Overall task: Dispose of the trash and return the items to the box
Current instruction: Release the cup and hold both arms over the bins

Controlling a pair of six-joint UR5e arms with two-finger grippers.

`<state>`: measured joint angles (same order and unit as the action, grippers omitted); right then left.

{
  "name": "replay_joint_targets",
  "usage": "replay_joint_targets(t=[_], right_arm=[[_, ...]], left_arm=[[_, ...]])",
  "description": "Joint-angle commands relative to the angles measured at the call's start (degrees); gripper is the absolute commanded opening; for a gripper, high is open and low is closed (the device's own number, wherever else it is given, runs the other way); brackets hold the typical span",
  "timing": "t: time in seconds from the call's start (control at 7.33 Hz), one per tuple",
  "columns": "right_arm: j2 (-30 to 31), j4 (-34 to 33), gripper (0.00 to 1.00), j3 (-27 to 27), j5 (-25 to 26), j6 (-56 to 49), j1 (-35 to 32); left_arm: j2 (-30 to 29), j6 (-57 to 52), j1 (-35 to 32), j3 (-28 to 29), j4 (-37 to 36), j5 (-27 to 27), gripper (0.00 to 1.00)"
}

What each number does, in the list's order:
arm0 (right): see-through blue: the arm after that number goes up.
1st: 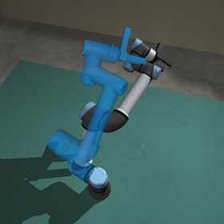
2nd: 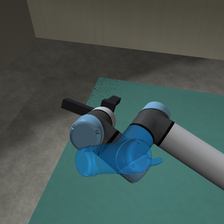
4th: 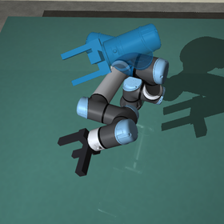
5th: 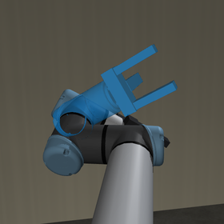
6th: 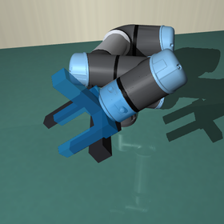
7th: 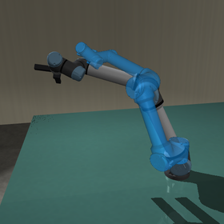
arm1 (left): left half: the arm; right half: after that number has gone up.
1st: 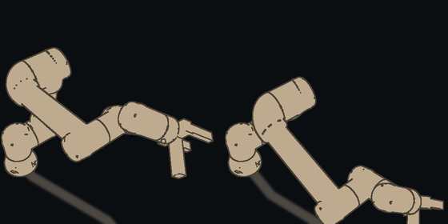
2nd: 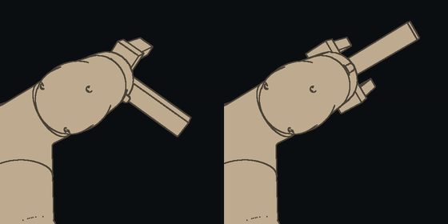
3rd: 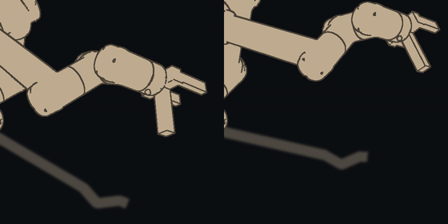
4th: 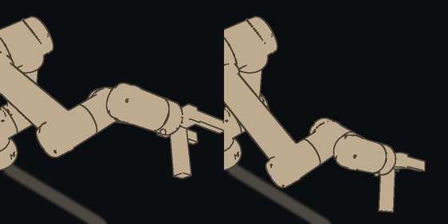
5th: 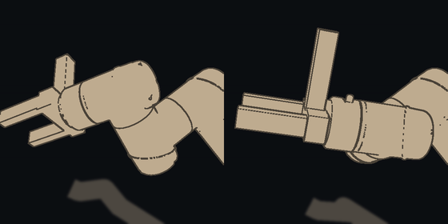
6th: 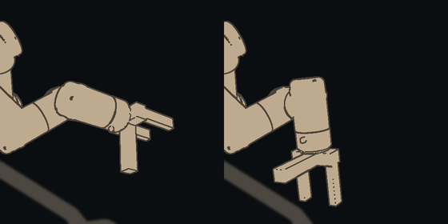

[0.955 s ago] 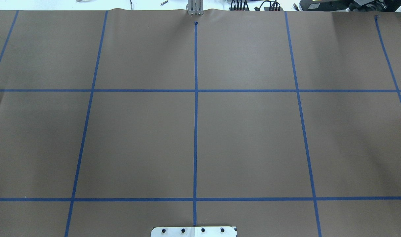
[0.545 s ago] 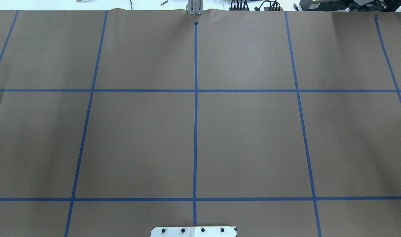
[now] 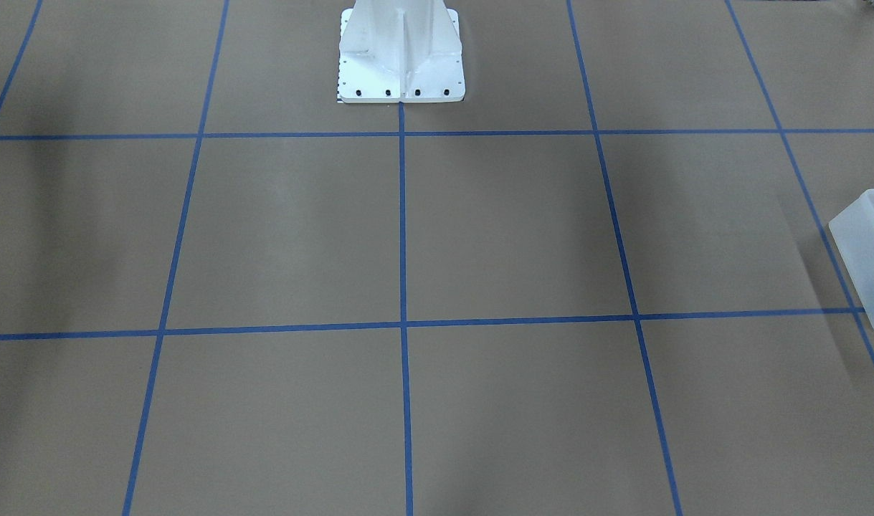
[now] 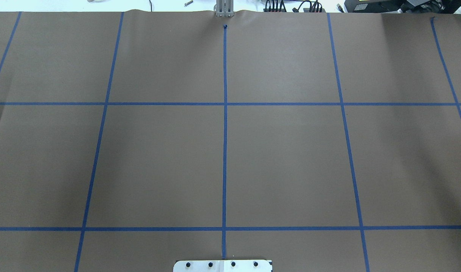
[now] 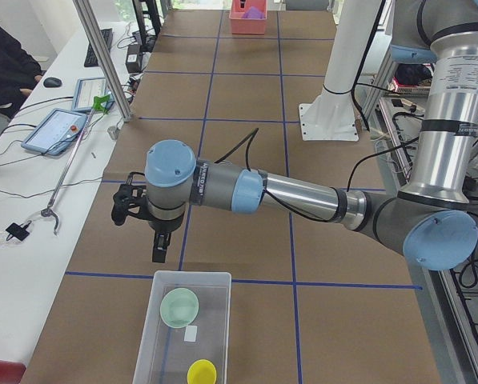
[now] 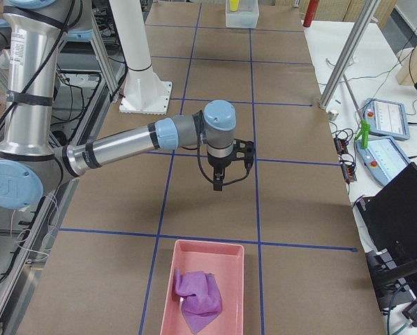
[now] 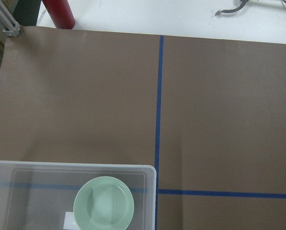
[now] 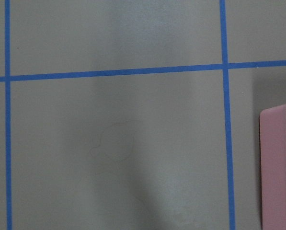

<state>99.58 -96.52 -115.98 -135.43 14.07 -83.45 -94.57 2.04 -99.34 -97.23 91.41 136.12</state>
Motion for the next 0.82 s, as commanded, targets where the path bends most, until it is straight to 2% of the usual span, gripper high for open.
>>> replay_joint_targets(t=[0.0, 0.14, 0.27, 0.55, 0.68], right_arm=[[0.2, 0.1, 1.00, 5.1, 0.9, -7.0, -4.9], [-0.6, 0.1, 1.00, 5.7, 5.6, -6.1, -4.9], [-1.2, 0.1, 1.00, 7.4, 6.7, -6.5, -5.6], [-1.1, 0.7, 1.00, 12.7, 5.9, -6.4, -6.0], [-0.6, 2.9, 1.00, 13.7, 1.4, -6.4, -6.0]], left_arm=[[4.3, -1.4, 0.6, -1.0, 4.3, -0.9, 0.99], [5.1, -1.4, 0.6, -1.2, 4.4, -0.7, 0.99], [5.1, -1.4, 0.6, -1.3, 4.3, -0.6, 0.99], [4.9, -1.1, 4.2, -1.5, 4.0, -1.0, 0.99], [4.9, -1.1, 4.3, -1.5, 3.9, -1.1, 0.99]])
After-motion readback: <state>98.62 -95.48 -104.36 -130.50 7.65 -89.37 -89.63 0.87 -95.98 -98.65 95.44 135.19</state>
